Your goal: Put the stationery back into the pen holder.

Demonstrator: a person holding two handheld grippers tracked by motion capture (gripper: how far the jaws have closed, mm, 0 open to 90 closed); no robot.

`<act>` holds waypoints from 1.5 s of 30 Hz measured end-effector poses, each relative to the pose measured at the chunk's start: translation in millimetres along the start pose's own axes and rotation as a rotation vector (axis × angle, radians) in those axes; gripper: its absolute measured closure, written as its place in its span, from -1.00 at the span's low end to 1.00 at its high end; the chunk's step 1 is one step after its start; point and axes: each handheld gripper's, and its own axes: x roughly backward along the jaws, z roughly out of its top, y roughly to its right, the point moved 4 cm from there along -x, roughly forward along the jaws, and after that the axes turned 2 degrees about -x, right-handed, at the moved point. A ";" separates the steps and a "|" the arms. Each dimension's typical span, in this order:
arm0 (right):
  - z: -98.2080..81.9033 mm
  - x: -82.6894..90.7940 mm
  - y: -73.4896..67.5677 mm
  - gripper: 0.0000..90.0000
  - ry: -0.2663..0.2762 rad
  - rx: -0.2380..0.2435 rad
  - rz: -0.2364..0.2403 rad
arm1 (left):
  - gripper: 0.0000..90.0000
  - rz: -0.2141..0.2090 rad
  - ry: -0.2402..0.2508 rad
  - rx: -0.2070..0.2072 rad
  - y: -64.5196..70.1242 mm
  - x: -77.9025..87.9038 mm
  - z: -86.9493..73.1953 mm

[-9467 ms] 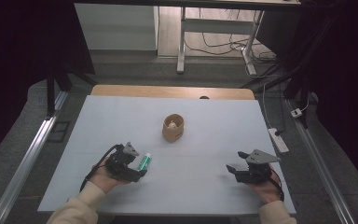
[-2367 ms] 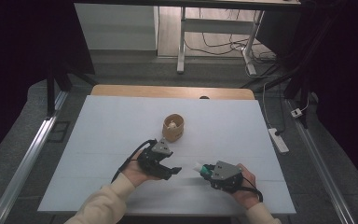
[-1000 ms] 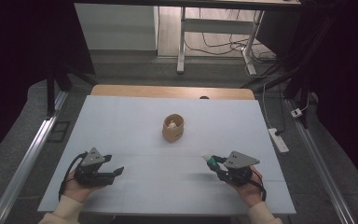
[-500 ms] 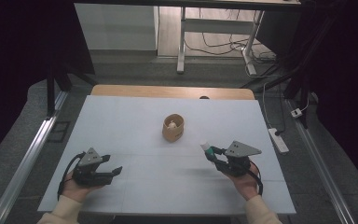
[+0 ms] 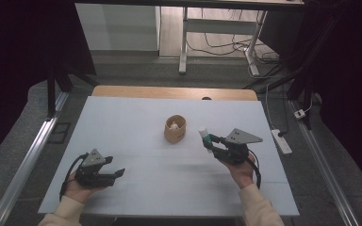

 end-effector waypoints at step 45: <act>51.9 -108.0 20.2 0.44 0.064 -0.130 0.037 | -0.34 -0.023 -0.017 -0.008 -1.1 -5.1 0.4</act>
